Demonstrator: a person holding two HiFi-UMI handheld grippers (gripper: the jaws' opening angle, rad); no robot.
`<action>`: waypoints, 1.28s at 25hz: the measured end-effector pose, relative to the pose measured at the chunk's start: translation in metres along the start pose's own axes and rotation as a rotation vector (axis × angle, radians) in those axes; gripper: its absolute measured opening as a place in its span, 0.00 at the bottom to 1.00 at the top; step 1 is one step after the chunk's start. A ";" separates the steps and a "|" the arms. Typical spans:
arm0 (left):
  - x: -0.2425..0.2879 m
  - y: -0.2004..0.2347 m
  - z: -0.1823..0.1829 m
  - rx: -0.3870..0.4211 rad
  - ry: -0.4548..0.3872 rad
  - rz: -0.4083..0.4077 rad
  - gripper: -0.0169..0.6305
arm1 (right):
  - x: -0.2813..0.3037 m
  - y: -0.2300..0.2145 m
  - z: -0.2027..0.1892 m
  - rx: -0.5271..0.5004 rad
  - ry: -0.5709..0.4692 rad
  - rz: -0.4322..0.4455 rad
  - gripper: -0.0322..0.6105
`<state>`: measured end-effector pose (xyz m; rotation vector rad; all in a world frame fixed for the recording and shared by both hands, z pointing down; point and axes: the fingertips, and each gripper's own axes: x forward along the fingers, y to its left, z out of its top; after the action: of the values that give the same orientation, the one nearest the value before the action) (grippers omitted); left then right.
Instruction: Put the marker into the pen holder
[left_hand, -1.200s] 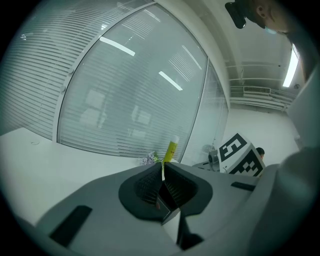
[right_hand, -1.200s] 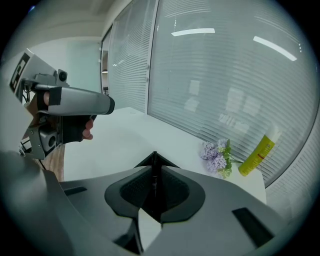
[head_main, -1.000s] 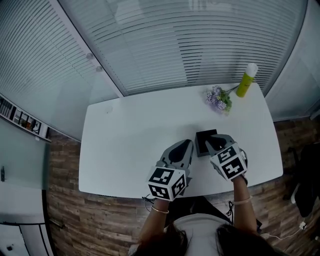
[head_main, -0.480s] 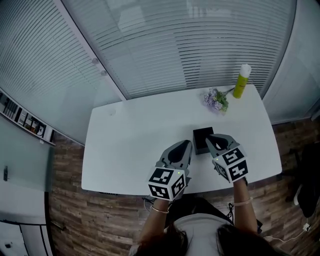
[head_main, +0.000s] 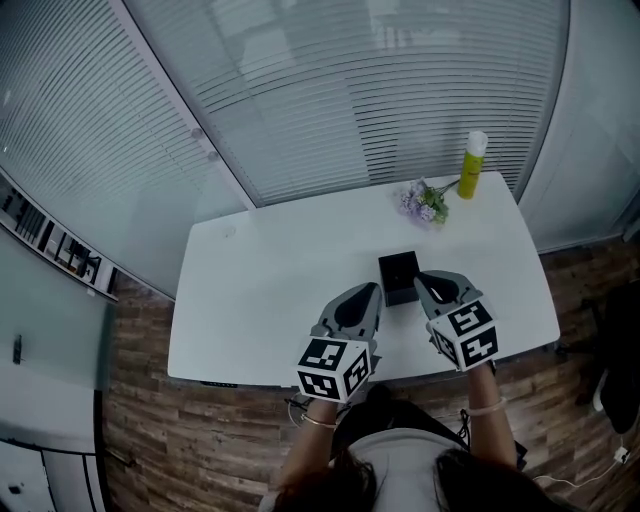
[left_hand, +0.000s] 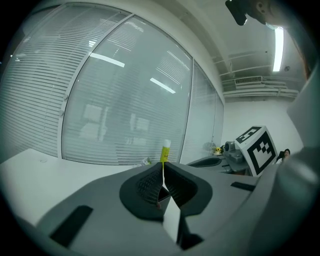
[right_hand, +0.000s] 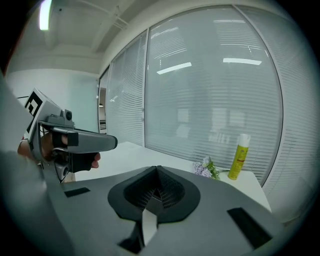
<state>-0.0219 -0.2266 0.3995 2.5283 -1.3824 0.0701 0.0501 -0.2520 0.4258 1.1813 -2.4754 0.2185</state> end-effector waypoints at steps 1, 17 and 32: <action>-0.002 -0.003 0.001 0.004 -0.003 0.002 0.06 | -0.005 0.000 0.001 0.001 -0.007 -0.002 0.10; -0.025 -0.048 0.006 0.088 -0.038 0.072 0.06 | -0.078 -0.004 0.002 -0.047 -0.172 -0.032 0.09; -0.046 -0.062 0.010 0.125 -0.062 0.093 0.06 | -0.111 0.009 0.015 -0.096 -0.253 -0.087 0.09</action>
<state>0.0039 -0.1592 0.3694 2.5856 -1.5658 0.1002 0.1025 -0.1721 0.3670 1.3438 -2.6062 -0.0788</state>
